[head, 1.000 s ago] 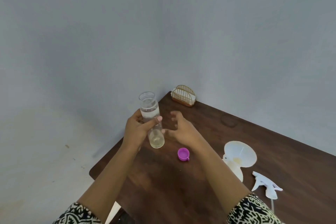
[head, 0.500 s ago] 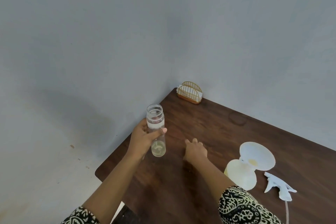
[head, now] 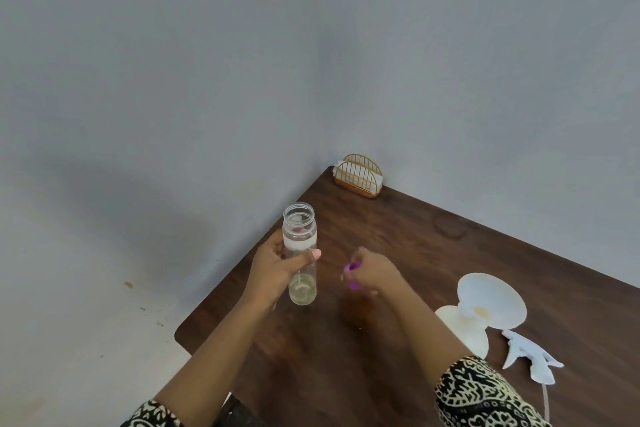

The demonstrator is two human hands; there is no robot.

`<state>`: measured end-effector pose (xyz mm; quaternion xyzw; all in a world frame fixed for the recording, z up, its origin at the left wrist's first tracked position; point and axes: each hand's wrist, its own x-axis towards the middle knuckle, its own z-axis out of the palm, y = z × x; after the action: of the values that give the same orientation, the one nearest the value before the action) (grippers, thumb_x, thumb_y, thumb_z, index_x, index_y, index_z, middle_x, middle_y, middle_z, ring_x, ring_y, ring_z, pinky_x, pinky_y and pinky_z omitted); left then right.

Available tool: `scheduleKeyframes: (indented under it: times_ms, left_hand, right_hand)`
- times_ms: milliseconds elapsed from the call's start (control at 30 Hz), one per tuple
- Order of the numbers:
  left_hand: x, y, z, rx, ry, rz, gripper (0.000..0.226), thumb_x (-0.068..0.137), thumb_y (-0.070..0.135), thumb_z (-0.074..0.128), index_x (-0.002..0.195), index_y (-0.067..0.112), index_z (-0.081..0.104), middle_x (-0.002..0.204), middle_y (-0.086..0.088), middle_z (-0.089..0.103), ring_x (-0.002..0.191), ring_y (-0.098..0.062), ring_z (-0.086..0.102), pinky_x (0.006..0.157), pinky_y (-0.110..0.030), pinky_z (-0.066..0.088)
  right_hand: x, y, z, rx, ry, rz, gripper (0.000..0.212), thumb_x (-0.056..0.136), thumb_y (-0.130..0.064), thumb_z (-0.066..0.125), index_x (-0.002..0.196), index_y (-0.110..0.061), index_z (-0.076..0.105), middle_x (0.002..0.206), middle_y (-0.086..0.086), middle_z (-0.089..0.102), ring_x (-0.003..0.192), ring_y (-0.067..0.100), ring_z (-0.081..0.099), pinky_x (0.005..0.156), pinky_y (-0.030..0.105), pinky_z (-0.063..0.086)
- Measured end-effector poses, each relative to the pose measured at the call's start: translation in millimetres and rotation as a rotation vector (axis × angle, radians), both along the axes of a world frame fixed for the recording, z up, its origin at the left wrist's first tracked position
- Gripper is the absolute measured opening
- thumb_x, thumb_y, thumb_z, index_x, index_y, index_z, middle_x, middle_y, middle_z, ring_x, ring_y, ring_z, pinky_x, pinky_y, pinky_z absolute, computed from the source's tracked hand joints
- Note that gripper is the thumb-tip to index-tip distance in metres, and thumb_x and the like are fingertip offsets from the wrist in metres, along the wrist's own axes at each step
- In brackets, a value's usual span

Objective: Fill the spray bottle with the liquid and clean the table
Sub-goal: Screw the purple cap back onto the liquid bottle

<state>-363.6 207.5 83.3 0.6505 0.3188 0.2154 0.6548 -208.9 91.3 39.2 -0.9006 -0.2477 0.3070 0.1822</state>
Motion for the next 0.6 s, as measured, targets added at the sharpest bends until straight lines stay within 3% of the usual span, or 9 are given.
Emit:
scheduleKeyframes:
  times_ms: [67,133,267,333,467,600]
  left_hand:
    - [2,-1,1,0.002,-0.010,-0.001,0.033,0.072,0.011,0.082,0.095,0.029,0.066,0.091,0.013,0.072,0.084,-0.004,0.068,0.062,-0.010,0.051]
    - [4,-2,0,-0.001,-0.027,0.000,0.035,0.071,0.013,0.082,0.100,0.026,0.067,0.096,0.008,0.074,0.089,-0.009,0.070,0.071,-0.017,0.054]
    - [7,-7,0,-0.007,-0.040,-0.018,0.039,0.070,0.013,0.083,0.104,0.022,0.068,0.098,0.003,0.075,0.092,-0.014,0.071,0.083,-0.031,0.056]
    - [10,-11,2,0.000,-0.044,-0.031,0.039,0.069,0.013,0.084,0.104,0.023,0.069,0.098,0.004,0.075,0.092,-0.013,0.071,0.083,-0.032,0.056]
    - [17,-18,13,0.024,-0.063,-0.054,0.037,0.071,0.014,0.083,0.101,0.029,0.068,0.094,0.011,0.075,0.088,-0.007,0.070,0.073,-0.019,0.055]
    - [23,-21,22,0.051,-0.054,-0.066,0.042,0.070,0.025,0.084,0.108,0.027,0.067,0.102,0.007,0.073,0.093,-0.013,0.070,0.082,-0.030,0.057]
  right_hand:
    - [0,5,37,0.263,0.231,-0.105,0.029,0.084,-0.034,0.068,0.108,-0.022,0.056,0.102,-0.001,0.056,0.084,0.017,0.061,0.061,0.024,0.052]
    - [0,7,76,0.509,0.415,-0.187,0.023,0.087,-0.033,0.066,0.105,-0.022,0.059,0.105,0.005,0.059,0.082,0.017,0.062,0.061,0.023,0.052]
    - [0,6,137,0.923,0.609,-0.243,0.023,0.092,-0.036,0.059,0.101,-0.014,0.059,0.089,0.006,0.060,0.069,0.013,0.057,0.062,0.026,0.055]
    - [-2,4,156,1.022,0.653,-0.237,0.023,0.093,-0.034,0.057,0.104,-0.014,0.057,0.087,0.004,0.062,0.071,0.013,0.057,0.064,0.027,0.055]
    - [-12,5,169,1.035,0.651,-0.180,0.013,0.090,-0.021,0.062,0.101,-0.015,0.056,0.091,0.003,0.063,0.081,0.014,0.058,0.073,0.028,0.051]
    - [-17,2,172,1.102,0.613,-0.185,0.022,0.084,-0.004,0.066,0.101,-0.011,0.052,0.091,0.003,0.063,0.082,0.014,0.061,0.077,0.026,0.052]
